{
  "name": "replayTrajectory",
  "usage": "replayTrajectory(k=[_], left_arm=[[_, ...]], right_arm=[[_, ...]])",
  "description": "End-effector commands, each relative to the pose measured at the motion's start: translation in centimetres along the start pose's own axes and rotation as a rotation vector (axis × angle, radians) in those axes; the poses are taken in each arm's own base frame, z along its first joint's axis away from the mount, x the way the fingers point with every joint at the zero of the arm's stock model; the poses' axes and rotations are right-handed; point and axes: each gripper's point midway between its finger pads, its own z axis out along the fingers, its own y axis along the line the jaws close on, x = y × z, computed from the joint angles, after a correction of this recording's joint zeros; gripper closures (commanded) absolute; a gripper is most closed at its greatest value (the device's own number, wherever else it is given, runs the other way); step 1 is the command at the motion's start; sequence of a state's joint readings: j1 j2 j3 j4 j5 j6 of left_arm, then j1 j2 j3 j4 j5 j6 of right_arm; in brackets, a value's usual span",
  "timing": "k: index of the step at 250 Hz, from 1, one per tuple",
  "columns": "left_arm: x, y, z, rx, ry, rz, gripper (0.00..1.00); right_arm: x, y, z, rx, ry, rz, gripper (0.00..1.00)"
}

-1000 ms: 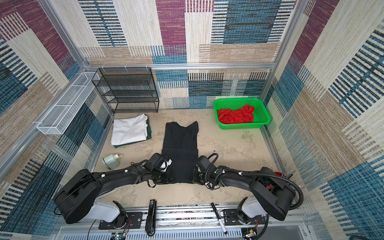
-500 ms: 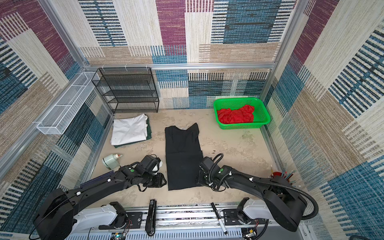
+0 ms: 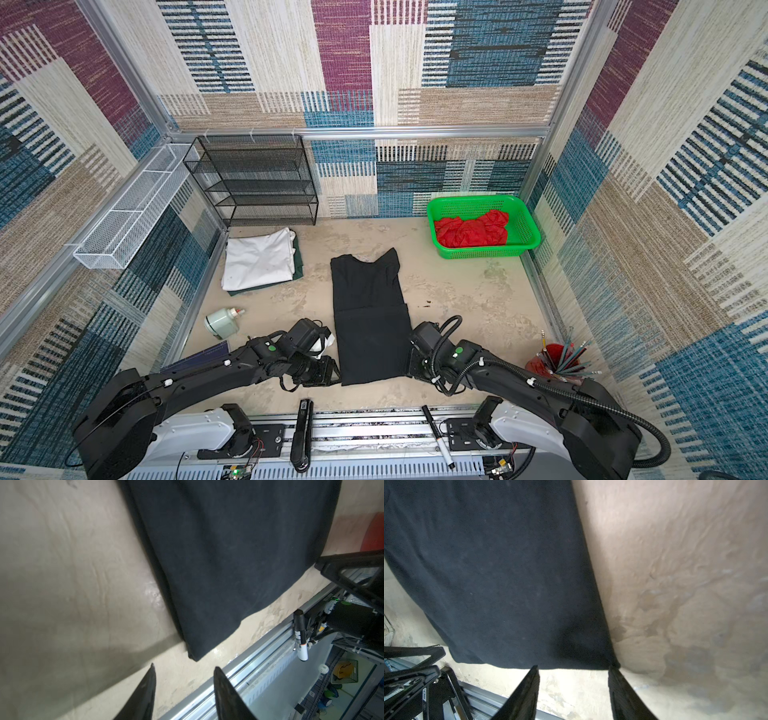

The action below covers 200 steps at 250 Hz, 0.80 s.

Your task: Fold and stack the t-shirts

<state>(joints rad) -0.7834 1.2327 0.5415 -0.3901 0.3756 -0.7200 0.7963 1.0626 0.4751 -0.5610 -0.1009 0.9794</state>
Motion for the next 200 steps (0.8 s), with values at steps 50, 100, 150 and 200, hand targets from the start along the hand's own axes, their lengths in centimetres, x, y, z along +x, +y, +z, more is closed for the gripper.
replayTrajectory(k=[50, 100, 150, 200], left_arm=[[0.3, -1.0, 1.5, -0.009, 0.018, -0.031, 0.56], [0.4, -0.1, 2.2, -0.074, 0.021, -0.057, 0.57], [-0.4, 0.2, 2.6, -0.103, -0.001, -0.08, 0.6], [-0.1, 0.8, 2.8, -0.134, 0.016, -0.097, 0.77]], right_arm=[[0.2, -2.3, 0.2, 0.083, -0.009, 0.033, 0.45], [0.0, -2.5, 0.8, 0.084, -0.006, 0.032, 0.45], [-0.1, -2.3, 1.4, 0.085, 0.009, 0.021, 0.52], [0.0, -2.3, 1.6, 0.084, 0.022, 0.011, 0.63]])
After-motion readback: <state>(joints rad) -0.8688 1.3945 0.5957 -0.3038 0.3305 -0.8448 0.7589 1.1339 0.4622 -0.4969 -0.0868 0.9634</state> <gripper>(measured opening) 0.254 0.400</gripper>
